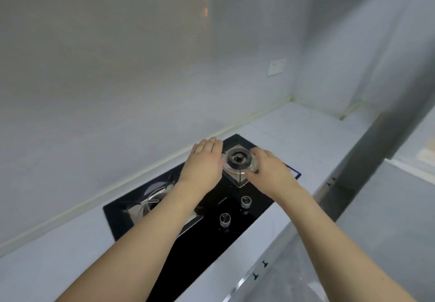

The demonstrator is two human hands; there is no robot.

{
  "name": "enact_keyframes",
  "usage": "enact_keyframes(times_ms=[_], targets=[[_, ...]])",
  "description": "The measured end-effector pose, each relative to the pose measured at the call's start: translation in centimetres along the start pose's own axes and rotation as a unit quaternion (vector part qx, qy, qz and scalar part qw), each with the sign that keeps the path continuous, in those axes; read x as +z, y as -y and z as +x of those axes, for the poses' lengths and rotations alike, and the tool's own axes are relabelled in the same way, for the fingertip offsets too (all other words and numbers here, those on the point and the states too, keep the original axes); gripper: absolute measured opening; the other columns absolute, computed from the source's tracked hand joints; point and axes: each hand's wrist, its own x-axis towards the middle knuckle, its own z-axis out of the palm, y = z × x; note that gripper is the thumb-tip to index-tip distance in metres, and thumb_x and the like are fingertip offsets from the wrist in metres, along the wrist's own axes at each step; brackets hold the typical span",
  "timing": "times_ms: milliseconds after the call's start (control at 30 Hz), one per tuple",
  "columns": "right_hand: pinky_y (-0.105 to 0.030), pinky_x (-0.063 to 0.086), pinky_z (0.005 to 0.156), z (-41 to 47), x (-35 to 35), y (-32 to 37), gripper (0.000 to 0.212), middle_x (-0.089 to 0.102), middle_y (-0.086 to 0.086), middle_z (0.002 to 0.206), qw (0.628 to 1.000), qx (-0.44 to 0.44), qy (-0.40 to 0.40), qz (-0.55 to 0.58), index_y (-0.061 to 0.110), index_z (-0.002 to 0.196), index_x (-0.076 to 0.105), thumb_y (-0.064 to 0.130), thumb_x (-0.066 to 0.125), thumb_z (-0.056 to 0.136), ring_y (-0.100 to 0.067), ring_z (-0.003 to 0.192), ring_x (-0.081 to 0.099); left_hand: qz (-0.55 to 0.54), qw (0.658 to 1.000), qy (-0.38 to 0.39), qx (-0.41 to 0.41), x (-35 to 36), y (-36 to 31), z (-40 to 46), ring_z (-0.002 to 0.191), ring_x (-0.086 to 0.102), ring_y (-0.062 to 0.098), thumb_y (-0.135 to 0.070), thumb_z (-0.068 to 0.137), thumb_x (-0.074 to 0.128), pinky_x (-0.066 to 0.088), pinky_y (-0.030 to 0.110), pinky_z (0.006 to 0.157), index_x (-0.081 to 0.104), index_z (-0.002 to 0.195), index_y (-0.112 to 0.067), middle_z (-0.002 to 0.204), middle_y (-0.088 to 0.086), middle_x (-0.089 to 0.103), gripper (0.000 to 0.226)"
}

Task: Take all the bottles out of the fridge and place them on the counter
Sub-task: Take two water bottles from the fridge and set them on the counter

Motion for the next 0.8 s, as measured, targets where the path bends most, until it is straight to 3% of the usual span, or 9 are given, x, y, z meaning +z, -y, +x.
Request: enact_keyframes(times_ms=[200,433,800], targets=[[-0.033,0.037,0.103,-1.6,-6.8,-12.1,0.061,0.040,-0.006,0.148,0.996,0.079,-0.037,-0.021,0.015,0.146,0.032,0.028,0.056,0.091,-0.025,0.131,0.042,-0.011,0.996,0.005,0.089,4.2,-12.5,6.7,0.144,0.024,0.026,-0.029,0.102,0.040,0.014,0.036,0.120,0.029,0.149,-0.008,0.156,0.011,0.028,0.053],[-0.031,0.035,0.104,-5.1,-14.2,-25.3,0.062,0.040,-0.007,0.148,0.980,0.168,-0.102,-0.026,0.015,0.146,0.033,0.027,0.057,0.090,-0.023,0.133,0.040,-0.057,0.978,0.005,0.199,7.7,-28.5,12.5,0.141,0.027,0.026,-0.028,0.103,0.040,0.017,0.034,0.116,0.033,0.146,-0.008,0.154,0.009,0.030,0.048],[-0.031,0.031,0.108,-6.2,-20.2,-39.3,0.061,0.041,-0.006,0.147,0.944,0.281,-0.170,-0.022,0.014,0.145,0.035,0.025,0.058,0.089,-0.022,0.135,0.038,-0.100,0.942,0.032,0.320,13.6,-43.8,21.4,0.132,0.040,0.035,-0.022,0.098,0.050,0.029,0.043,0.113,0.043,0.138,-0.001,0.145,0.017,0.044,0.046]])
